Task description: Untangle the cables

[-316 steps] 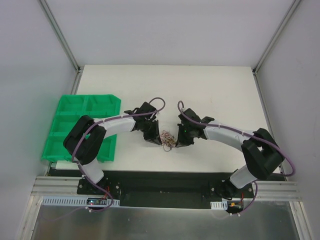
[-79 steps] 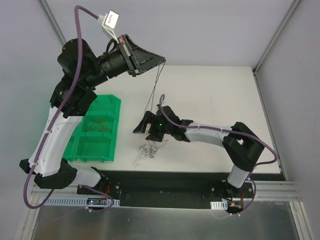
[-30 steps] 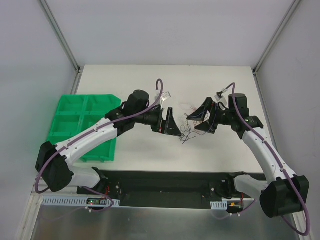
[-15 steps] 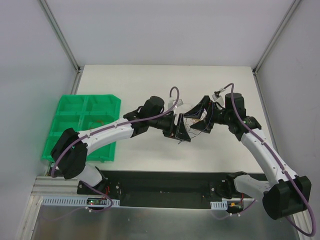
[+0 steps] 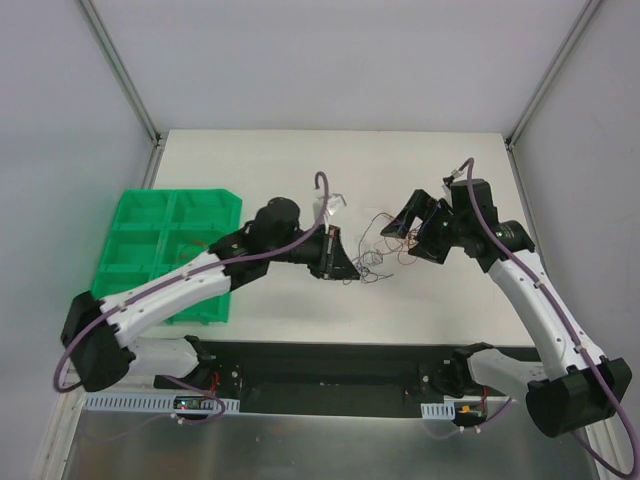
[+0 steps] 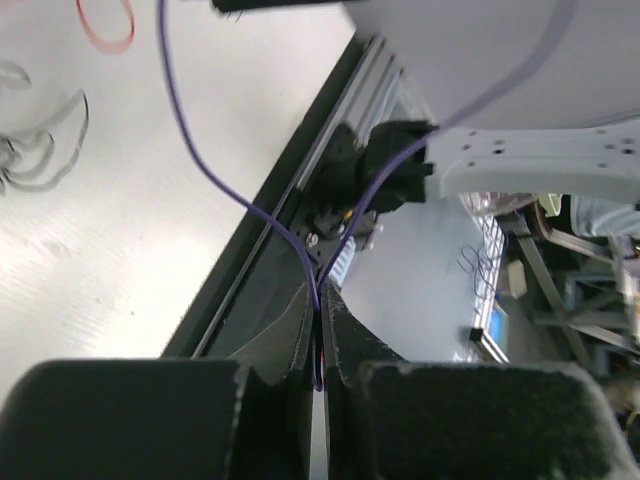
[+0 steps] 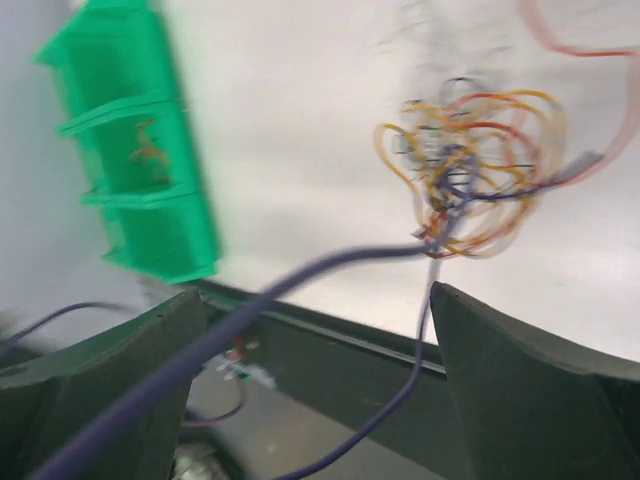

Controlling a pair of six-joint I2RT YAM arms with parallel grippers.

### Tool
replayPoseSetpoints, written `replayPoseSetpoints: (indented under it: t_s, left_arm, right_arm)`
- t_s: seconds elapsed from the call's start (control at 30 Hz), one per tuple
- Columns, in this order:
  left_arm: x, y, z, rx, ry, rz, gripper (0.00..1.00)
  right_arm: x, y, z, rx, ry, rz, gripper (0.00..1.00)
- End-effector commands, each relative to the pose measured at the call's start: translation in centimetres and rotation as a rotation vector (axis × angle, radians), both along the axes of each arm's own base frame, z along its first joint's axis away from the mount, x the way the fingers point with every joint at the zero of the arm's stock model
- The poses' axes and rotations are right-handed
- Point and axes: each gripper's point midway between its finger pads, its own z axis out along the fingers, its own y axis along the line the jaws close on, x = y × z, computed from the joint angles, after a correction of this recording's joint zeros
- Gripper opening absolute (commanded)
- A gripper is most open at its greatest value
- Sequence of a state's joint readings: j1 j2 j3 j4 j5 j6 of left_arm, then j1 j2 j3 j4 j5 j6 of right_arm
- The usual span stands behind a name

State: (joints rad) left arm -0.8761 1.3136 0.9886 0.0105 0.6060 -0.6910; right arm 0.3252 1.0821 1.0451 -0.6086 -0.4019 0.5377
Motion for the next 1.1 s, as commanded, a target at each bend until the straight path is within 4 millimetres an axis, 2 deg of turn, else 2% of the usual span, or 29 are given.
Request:
replayPoseSetpoints:
  t_s: [0.0, 0.07, 0.17, 0.23, 0.3, 0.37, 0.47, 0.53, 0.6, 0.63, 0.7, 0.77, 0.87, 1.0, 1.07]
  left_arm:
    - [0.7, 3.5, 8.1, -0.144, -0.33, 0.13, 0.0]
    - [0.9, 5.3, 9.4, -0.134, -0.392, 0.199, 0.0]
    - [2.1, 7.9, 10.7, -0.08, -0.461, 0.327, 0.0]
    - [3.0, 9.2, 12.2, -0.069, -0.499, 0.41, 0.0]
    - [4.1, 10.2, 13.6, -0.054, -0.521, 0.488, 0.0]
    - [5.0, 10.5, 14.8, -0.038, -0.51, 0.545, 0.0]
    - [5.6, 9.3, 16.2, -0.028, -0.472, 0.533, 0.0]
    - [5.3, 8.0, 15.8, -0.004, -0.398, 0.489, 0.0]
    - [5.5, 7.6, 14.9, 0.034, -0.331, 0.49, 0.0]
    - [5.6, 7.8, 14.1, 0.064, -0.297, 0.513, 0.0]
    - [5.9, 8.7, 12.4, 0.11, -0.25, 0.578, 0.0]
    - [6.2, 10.1, 10.6, 0.155, -0.214, 0.652, 0.0]
    - [6.2, 10.8, 10.2, 0.16, -0.203, 0.681, 0.0]
    - [5.4, 9.6, 11.4, 0.144, -0.193, 0.583, 0.0]
    - [4.9, 9.2, 11.9, 0.125, -0.185, 0.557, 0.0]
  right_arm:
    - [-1.2, -7.5, -3.8, -0.477, 0.075, -0.069, 0.97]
    - [-1.5, -9.2, -4.6, -0.572, 0.095, -0.075, 0.97]
    - [-2.3, -9.7, -5.5, -0.633, 0.098, 0.006, 0.96]
    - [-3.0, -9.5, -5.9, -0.655, 0.092, 0.081, 0.95]
    - [-3.8, -8.6, -6.4, -0.647, 0.079, 0.176, 0.95]
    - [-5.6, -4.5, -6.4, -0.496, 0.038, 0.387, 0.95]
    - [-7.3, -2.5, -6.4, -0.523, -0.029, 0.522, 0.95]
    - [-7.3, -1.8, -5.8, -0.548, -0.102, 0.517, 0.96]
    - [-6.1, -1.9, -4.4, -0.527, -0.193, 0.381, 0.96]
    - [-5.1, -2.7, -3.8, -0.544, -0.232, 0.274, 0.97]
    - [-4.4, -3.4, -3.2, -0.475, -0.24, 0.112, 0.98]
    - [-4.4, -2.8, -3.4, -0.352, -0.205, 0.027, 0.98]
    - [-5.4, 0.6, -3.8, -0.152, -0.174, 0.121, 0.98]
    - [-7.9, 5.2, -3.1, 0.04, -0.139, 0.406, 0.98]
    - [-8.6, 4.7, -4.0, -0.043, -0.078, 0.453, 0.96]
